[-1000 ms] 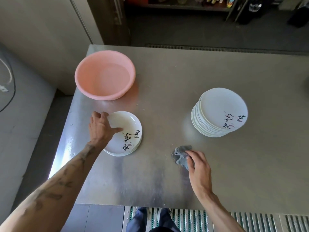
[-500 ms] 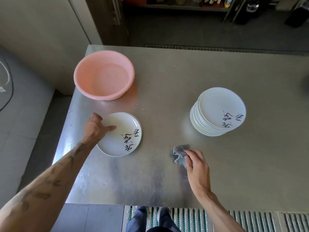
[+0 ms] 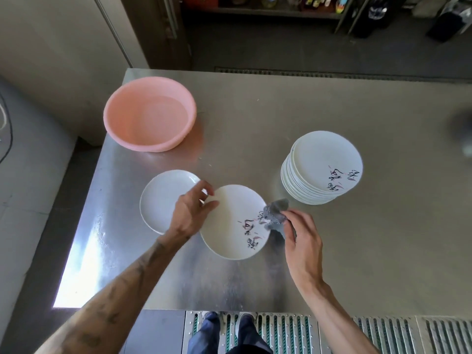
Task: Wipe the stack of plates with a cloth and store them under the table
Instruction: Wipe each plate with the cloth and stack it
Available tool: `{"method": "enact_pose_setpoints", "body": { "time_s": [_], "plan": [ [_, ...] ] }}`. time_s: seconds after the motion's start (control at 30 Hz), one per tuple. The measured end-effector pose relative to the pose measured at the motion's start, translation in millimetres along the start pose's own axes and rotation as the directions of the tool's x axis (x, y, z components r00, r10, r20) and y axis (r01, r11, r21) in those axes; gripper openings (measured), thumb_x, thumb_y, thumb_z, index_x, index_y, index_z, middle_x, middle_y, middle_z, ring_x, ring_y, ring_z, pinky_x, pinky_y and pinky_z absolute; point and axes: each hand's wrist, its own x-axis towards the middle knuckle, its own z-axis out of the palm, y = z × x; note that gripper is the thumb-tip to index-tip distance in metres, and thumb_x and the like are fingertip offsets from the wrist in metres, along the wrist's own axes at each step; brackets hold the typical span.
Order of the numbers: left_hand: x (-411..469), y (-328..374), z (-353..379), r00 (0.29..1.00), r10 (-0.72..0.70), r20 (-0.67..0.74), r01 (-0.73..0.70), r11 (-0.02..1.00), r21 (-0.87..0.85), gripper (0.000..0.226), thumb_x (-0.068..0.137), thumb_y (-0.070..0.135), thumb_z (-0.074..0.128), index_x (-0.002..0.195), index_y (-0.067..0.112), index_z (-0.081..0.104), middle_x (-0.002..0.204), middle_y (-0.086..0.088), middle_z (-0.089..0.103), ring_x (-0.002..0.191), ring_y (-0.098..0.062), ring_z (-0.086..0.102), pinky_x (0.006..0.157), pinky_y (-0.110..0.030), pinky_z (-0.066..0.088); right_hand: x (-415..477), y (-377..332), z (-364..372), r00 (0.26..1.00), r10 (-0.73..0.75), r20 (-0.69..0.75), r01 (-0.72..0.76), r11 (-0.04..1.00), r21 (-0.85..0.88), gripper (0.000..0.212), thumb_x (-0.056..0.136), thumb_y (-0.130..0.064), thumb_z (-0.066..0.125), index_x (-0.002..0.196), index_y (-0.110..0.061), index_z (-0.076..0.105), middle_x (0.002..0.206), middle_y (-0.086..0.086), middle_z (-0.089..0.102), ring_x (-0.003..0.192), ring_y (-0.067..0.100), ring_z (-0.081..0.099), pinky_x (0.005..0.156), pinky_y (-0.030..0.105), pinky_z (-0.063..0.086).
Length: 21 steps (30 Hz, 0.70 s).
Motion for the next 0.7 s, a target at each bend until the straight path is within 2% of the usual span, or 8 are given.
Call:
{"method": "enact_pose_setpoints", "body": {
  "time_s": [0.03,0.1,0.23,0.33,0.4,0.53,0.6,0.7],
  "plan": [
    [-5,3,16,1.000,0.024,-0.005,-0.024,1.000,0.005,0.022,0.087,0.014,0.077,0.096,0.022,0.059,0.076,0.006,0.066,0.065,-0.006,0.058,0.062,-0.017,0.044,-1,2,0,1.000,-0.017,0.011,0.017,1.000,-0.009,0.029,0.097,-0.001,0.059,0.122,-0.009,0.071,0.123,-0.002,0.062,0.108,0.006,0.060,0.102,0.010,0.040],
    [-14,5,47,0.999,0.029,-0.013,-0.029,1.000,-0.007,0.020,0.087,0.012,0.077,0.096,0.019,0.061,0.074,0.004,0.063,0.065,-0.009,0.057,0.059,-0.013,0.040,-5,8,5,0.998,-0.041,0.055,0.043,0.998,-0.035,0.028,0.097,-0.001,0.060,0.122,-0.008,0.071,0.123,-0.002,0.061,0.107,0.009,0.061,0.101,0.016,0.043],
    [-22,-1,86,0.998,-0.054,-0.018,0.053,0.996,-0.066,0.017,0.089,0.012,0.076,0.099,0.017,0.063,0.072,0.006,0.061,0.063,-0.015,0.055,0.063,-0.029,0.047,-18,26,24,0.981,-0.029,0.194,0.055,0.990,-0.131,0.027,0.095,-0.003,0.064,0.120,-0.008,0.073,0.120,0.001,0.064,0.107,0.020,0.063,0.099,0.030,0.050],
    [-25,-13,96,1.000,-0.028,0.003,0.028,0.994,-0.103,0.021,0.090,0.013,0.075,0.105,0.017,0.061,0.076,0.011,0.062,0.064,-0.009,0.050,0.065,-0.029,0.042,-24,37,35,0.959,-0.001,0.282,0.062,0.976,-0.208,0.030,0.093,-0.009,0.069,0.123,-0.012,0.072,0.120,-0.001,0.066,0.109,0.022,0.062,0.097,0.035,0.053],
    [-30,-20,96,0.999,0.024,0.042,-0.023,0.999,-0.039,0.034,0.089,0.026,0.079,0.118,0.021,0.062,0.102,0.013,0.063,0.086,-0.007,0.055,0.079,-0.026,0.043,-23,42,40,0.947,-0.005,0.322,0.084,0.969,-0.233,0.034,0.093,-0.013,0.071,0.126,-0.013,0.070,0.122,-0.002,0.065,0.110,0.022,0.061,0.097,0.035,0.052],
    [-44,-40,91,0.974,0.184,0.130,-0.210,0.951,0.227,0.100,0.074,0.067,0.080,0.152,0.015,0.046,0.150,0.002,0.050,0.132,-0.020,0.044,0.112,-0.036,0.034,-13,48,48,0.935,-0.002,0.354,0.115,0.947,-0.299,0.040,0.090,-0.016,0.074,0.129,-0.014,0.069,0.127,0.002,0.061,0.115,0.026,0.059,0.100,0.039,0.050],
    [-51,-48,90,0.959,0.209,0.192,-0.254,0.934,0.253,0.120,0.069,0.079,0.073,0.159,0.012,0.033,0.161,-0.001,0.039,0.149,-0.021,0.031,0.123,-0.040,0.025,-4,43,58,0.935,0.003,0.354,0.121,0.937,-0.326,0.041,0.090,-0.020,0.074,0.131,-0.017,0.068,0.129,0.005,0.059,0.117,0.029,0.057,0.101,0.042,0.048],
    [-54,-56,95,0.956,0.249,0.156,-0.283,0.925,0.254,0.124,0.068,0.078,0.075,0.159,0.007,0.032,0.164,-0.003,0.035,0.154,-0.022,0.026,0.127,-0.040,0.021,-2,34,73,0.881,-0.081,0.466,0.231,0.933,-0.275,0.040,0.091,-0.028,0.072,0.131,-0.024,0.067,0.132,0.003,0.055,0.115,0.026,0.054,0.101,0.040,0.046]
  ]
}}
